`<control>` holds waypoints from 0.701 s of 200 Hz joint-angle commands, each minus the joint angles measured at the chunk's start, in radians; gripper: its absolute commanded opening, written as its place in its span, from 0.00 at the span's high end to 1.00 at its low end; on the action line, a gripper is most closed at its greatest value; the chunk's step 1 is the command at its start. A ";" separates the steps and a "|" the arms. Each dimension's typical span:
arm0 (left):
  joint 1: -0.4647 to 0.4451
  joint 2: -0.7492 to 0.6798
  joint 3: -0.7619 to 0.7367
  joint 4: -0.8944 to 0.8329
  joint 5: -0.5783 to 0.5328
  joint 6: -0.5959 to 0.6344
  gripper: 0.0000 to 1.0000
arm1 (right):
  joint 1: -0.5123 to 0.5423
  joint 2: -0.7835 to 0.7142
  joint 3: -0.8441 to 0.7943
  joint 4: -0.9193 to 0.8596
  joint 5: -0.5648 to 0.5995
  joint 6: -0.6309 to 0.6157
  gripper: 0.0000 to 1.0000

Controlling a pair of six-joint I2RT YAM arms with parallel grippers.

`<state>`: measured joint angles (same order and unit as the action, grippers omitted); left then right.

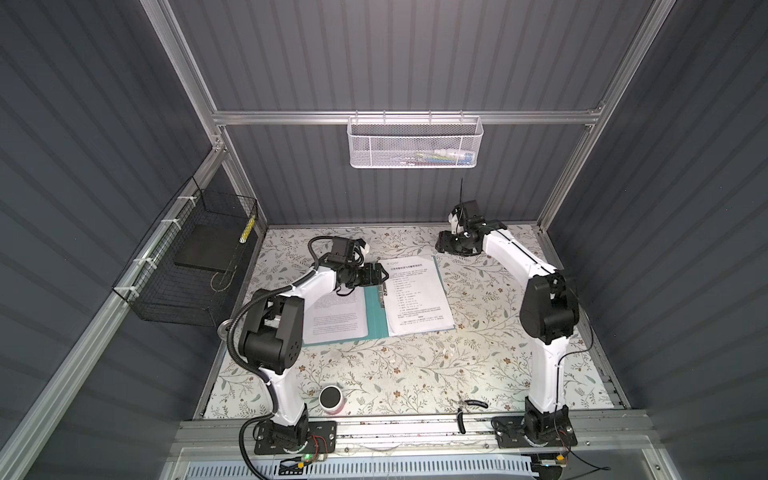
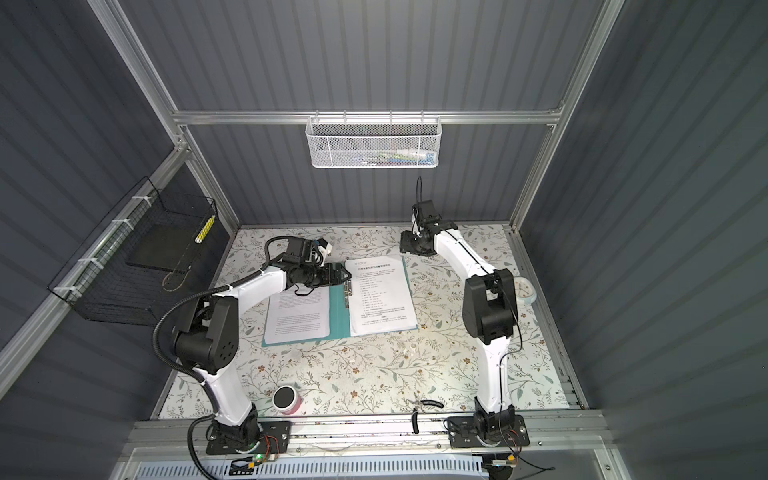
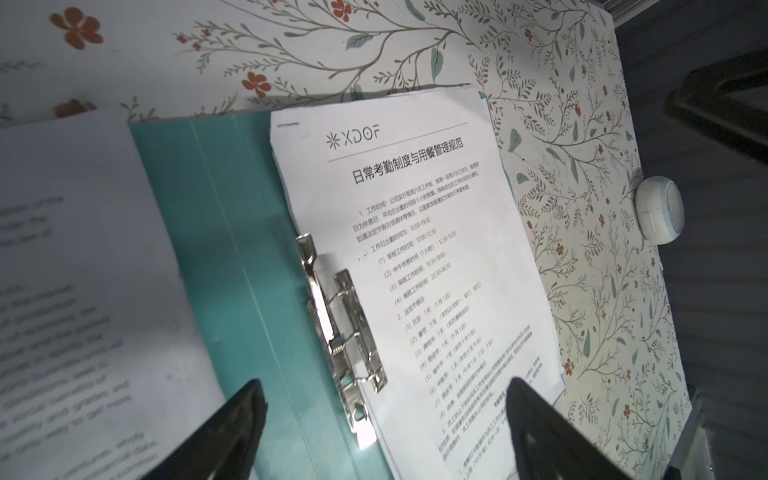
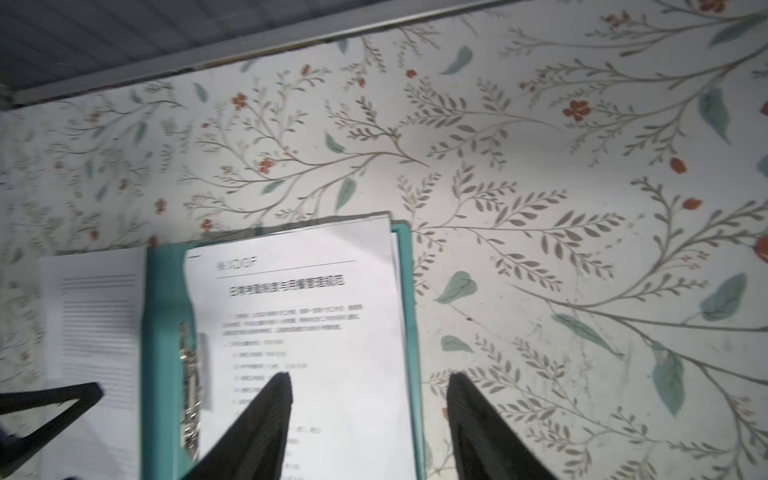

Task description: Put the files into the folder

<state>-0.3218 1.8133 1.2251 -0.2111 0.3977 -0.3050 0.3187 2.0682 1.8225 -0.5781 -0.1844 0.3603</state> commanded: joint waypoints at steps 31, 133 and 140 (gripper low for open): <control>-0.004 0.032 -0.015 0.155 0.047 0.038 0.08 | 0.050 -0.127 -0.267 0.133 -0.231 0.070 0.39; -0.005 0.204 0.073 0.278 0.142 0.007 0.09 | 0.074 -0.143 -0.433 0.177 -0.224 0.075 0.43; -0.005 0.210 0.082 0.273 0.142 0.004 0.09 | 0.074 -0.143 -0.439 0.177 -0.222 0.078 0.43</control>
<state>-0.3218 1.9980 1.2575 0.0349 0.5056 -0.2958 0.3874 1.9362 1.4048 -0.4210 -0.3981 0.4248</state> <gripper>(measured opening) 0.916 0.572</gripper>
